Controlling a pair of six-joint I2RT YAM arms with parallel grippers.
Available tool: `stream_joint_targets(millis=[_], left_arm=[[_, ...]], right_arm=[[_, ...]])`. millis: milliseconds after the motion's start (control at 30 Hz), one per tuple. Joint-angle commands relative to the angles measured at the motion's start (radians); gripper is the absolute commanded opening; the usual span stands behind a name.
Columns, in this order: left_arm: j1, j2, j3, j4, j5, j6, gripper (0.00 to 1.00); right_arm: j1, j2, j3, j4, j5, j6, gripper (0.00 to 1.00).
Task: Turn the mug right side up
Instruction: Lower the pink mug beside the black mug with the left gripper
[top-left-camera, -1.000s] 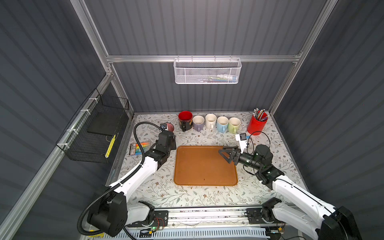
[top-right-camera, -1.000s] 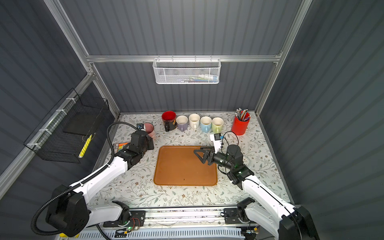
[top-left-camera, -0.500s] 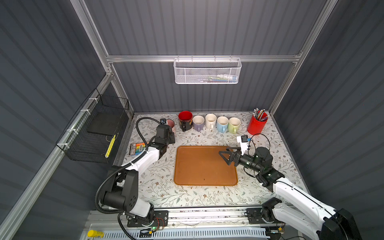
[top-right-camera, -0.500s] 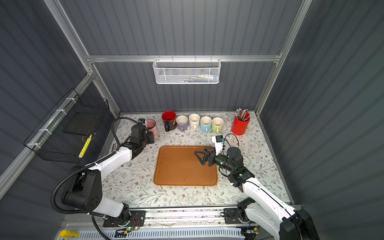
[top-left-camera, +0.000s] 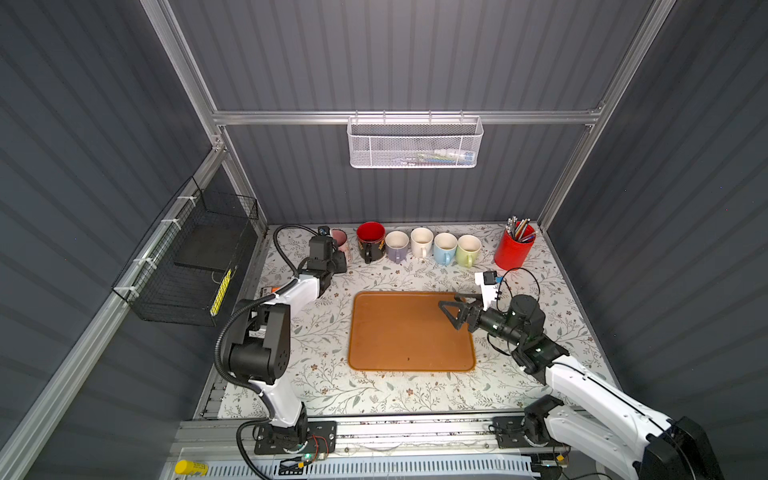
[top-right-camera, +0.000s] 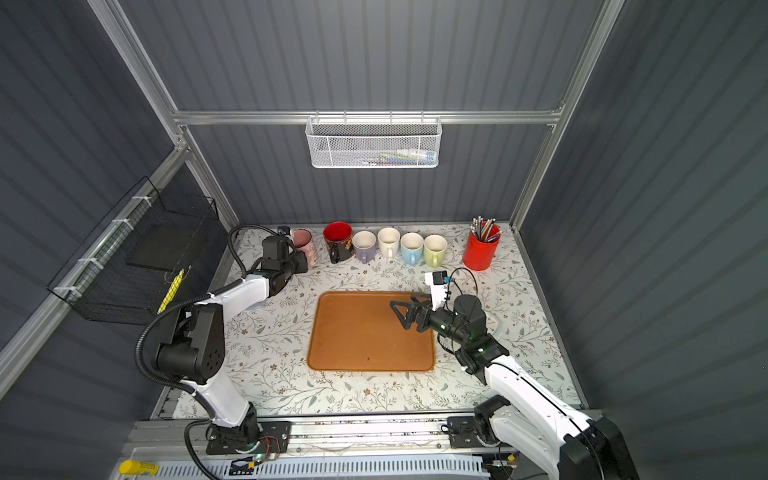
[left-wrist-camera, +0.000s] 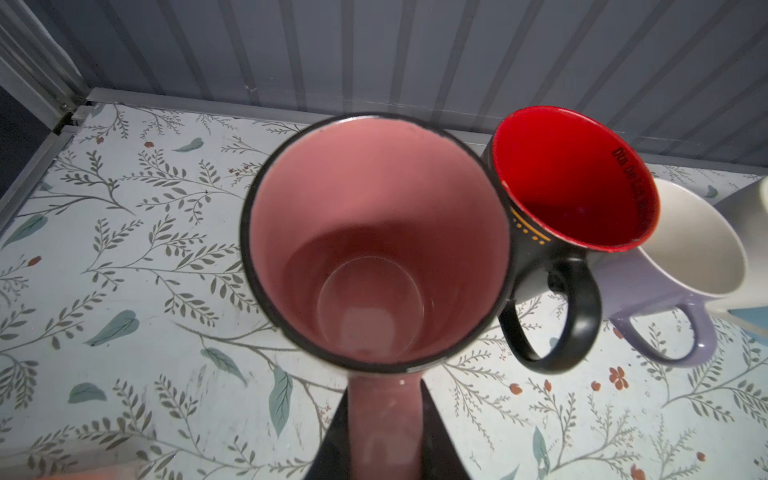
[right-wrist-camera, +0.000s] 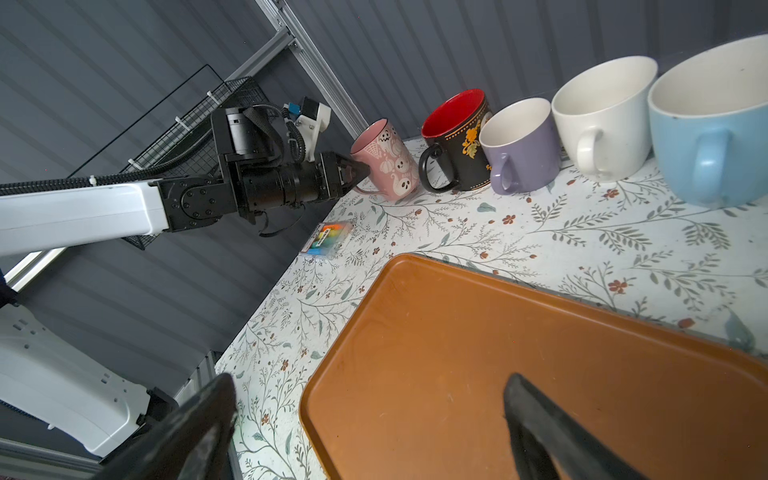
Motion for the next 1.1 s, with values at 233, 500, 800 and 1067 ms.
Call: stream_joint_targets(millis=[233, 500, 800, 1067], left_arm=[[0.028, 0.098, 0.130, 0.150, 0.085, 0.044, 0.00], [0.031, 0.160, 0.187, 0.148, 0.108, 0.068, 0.00], [0.031, 0.186, 0.196, 0.161, 0.127, 0.088, 0.00], [0.031, 0.197, 0.199, 0.157, 0.124, 0.113, 0.00]], right_arm=[[0.000, 0.008, -0.008, 0.061, -0.027, -0.028, 0.99], [-0.001, 0.004, -0.001, 0.072, -0.042, -0.069, 0.99], [0.000, 0.020, 0.017, 0.069, -0.056, -0.077, 0.99], [0.000, 0.016, 0.010, 0.069, -0.061, -0.077, 0.99]])
